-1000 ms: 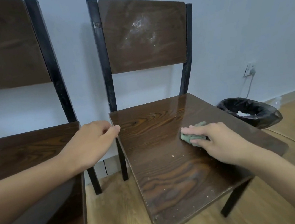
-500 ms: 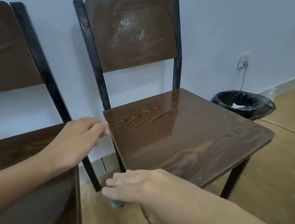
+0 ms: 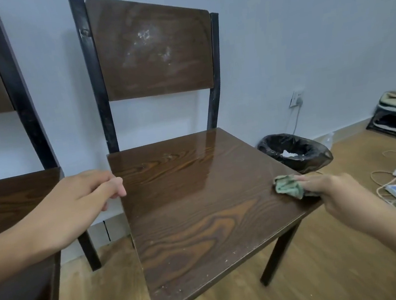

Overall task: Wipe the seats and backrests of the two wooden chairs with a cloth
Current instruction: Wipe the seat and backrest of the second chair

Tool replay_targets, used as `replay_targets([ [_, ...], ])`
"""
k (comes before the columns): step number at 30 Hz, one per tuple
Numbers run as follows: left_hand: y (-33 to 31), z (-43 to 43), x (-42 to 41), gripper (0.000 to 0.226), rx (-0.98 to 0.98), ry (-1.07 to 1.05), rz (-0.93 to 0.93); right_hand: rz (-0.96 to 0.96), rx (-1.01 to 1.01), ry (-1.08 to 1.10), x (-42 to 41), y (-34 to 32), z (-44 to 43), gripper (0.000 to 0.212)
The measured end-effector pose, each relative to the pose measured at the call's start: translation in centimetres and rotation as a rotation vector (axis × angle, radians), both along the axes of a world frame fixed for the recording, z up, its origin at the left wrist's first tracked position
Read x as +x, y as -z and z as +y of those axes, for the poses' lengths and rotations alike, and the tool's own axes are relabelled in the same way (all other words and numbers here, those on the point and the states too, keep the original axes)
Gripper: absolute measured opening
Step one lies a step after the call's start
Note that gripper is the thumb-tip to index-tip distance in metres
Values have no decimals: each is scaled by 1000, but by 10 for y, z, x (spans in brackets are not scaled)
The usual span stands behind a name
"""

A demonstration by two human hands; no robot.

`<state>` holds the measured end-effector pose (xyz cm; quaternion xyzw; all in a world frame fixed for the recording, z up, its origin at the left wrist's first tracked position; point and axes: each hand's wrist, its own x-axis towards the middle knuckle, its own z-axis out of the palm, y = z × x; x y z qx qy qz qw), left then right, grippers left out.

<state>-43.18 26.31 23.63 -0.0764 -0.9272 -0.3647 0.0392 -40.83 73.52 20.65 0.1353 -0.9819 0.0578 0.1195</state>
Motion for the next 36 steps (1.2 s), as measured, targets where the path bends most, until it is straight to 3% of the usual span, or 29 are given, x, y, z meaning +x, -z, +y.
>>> replay_targets([
  [2,-2,-1,1,37,-4,-3,-3,-11,80,119,-16,-12,2,51],
  [4,-4,-3,2,38,-27,-3,-1,-83,59,255,-26,-16,3,46],
  [7,-7,-5,5,37,-51,-3,4,-121,-39,286,-17,-19,-16,29],
  [10,-9,-6,8,36,-61,3,0,-118,-350,200,6,-18,-48,21],
  [13,-11,-7,10,35,-59,8,0,-110,-433,46,34,-14,-89,49],
  [16,-12,-6,12,35,-43,1,4,-124,-481,-12,52,-7,-127,7],
  [20,-12,-4,12,36,-50,2,4,-161,-553,-160,71,3,-170,19],
  [24,-11,-4,10,36,-59,10,-5,-142,-491,-297,83,15,-220,32],
  [27,-11,-3,7,37,-70,11,-6,-72,-422,-380,81,12,-236,27],
  [30,-11,-3,4,38,-86,10,3,-210,-309,-407,59,1,-236,30],
  [33,-12,-4,1,38,-107,1,-3,-163,-68,-367,18,2,-249,26],
  [36,-13,-6,-3,38,-124,1,-15,-204,-119,-226,-41,7,-236,27],
])
